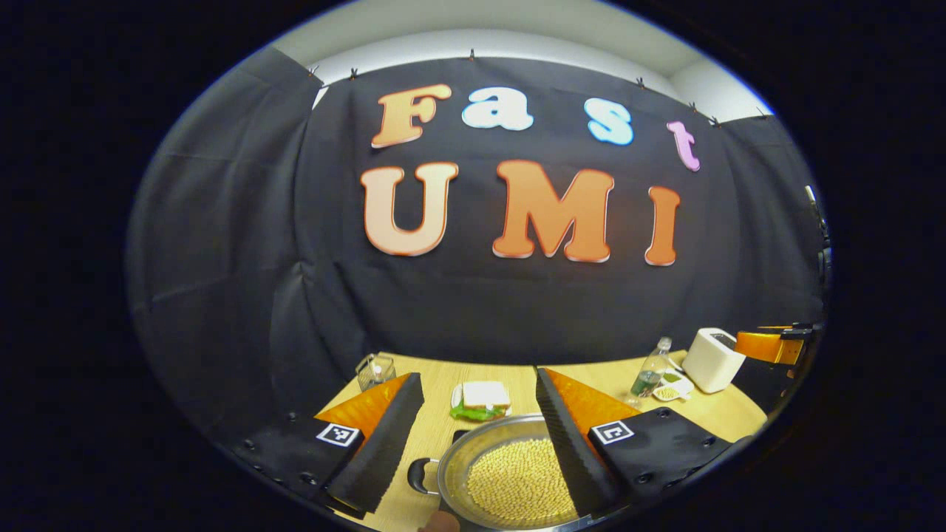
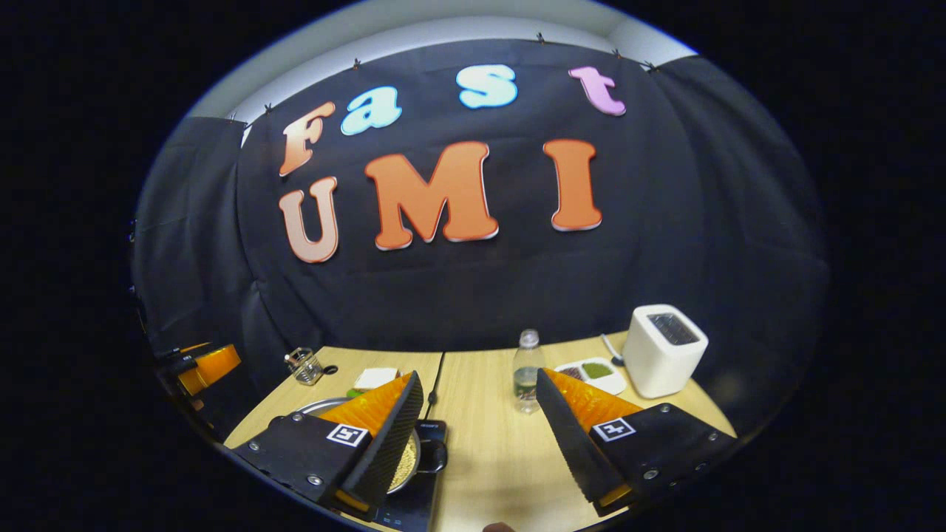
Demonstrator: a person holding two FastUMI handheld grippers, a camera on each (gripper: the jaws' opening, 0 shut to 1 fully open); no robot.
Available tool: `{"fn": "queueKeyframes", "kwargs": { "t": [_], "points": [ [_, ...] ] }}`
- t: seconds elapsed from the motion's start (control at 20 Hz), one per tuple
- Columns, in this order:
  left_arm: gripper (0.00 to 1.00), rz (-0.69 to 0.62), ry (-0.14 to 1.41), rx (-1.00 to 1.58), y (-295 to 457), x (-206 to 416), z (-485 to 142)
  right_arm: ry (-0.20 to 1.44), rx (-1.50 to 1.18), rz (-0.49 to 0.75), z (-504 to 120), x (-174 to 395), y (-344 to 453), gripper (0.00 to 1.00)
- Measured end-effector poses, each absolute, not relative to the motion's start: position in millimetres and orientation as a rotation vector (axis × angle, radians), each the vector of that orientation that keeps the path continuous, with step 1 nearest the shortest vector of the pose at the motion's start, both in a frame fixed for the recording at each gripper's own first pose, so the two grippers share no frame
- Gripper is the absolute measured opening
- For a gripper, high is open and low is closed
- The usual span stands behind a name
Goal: First push the handle of the pot to place it horizontally, then grasp the pot with both hands and set it on the induction cooktop.
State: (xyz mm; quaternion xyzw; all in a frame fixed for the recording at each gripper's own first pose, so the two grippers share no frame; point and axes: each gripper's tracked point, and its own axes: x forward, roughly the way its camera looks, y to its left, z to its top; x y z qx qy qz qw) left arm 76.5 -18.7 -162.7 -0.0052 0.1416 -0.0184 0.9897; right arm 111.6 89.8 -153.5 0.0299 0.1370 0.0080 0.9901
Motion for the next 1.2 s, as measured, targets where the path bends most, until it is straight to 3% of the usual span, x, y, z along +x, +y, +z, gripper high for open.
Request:
{"fn": "queueKeyframes", "kwargs": {
  "t": [0.3,0.65,1.2],
  "points": [
    [0.98,0.054,0.102,-0.041,11.1,61.5,-45.8,0.108,0.013,0.024,-46.9,62.2,47.4,0.95],
    [0.98,0.148,-0.06,-0.073,44.7,13.4,54.5,0.015,0.019,-0.007,15.2,25.1,4.0,0.95],
    [0.99,0.158,-0.02,-0.081,51.7,-5.6,69.2,-0.013,0.053,-0.042,28.5,7.3,-26.8,0.95]
  ]
}}
